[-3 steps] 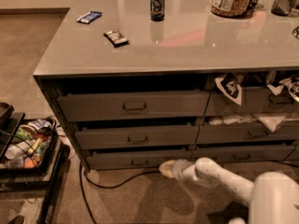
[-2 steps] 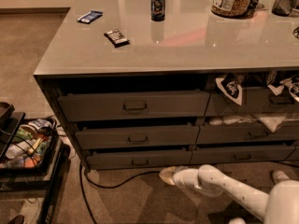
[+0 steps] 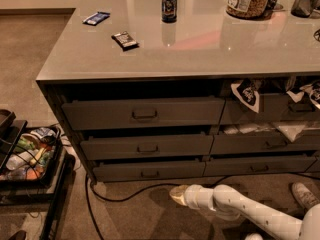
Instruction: Close bottom drawer
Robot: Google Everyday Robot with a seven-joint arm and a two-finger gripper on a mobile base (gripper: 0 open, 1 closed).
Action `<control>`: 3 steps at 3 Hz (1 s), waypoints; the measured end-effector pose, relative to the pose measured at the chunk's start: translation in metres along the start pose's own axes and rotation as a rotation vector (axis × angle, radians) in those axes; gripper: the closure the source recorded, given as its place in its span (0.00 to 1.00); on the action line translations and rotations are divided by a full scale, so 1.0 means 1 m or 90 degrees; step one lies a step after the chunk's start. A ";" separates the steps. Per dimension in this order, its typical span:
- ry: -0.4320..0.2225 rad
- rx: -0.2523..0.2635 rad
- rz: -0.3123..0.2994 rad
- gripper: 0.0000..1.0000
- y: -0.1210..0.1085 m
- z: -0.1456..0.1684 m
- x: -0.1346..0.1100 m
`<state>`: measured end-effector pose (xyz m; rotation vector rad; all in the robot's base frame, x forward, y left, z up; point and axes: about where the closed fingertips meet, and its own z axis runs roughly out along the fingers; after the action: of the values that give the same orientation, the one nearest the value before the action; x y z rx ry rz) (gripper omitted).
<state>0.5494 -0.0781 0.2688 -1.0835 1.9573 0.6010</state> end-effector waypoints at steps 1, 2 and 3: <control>0.000 0.000 0.000 0.81 0.000 0.000 0.000; 0.000 0.000 0.000 0.58 0.000 0.000 0.000; 0.000 0.000 0.000 0.35 0.000 0.000 0.000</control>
Offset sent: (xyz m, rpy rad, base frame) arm 0.0000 0.0000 0.0000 0.0000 0.0000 0.0000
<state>0.5494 -0.0780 0.2687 -1.0836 1.9572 0.6012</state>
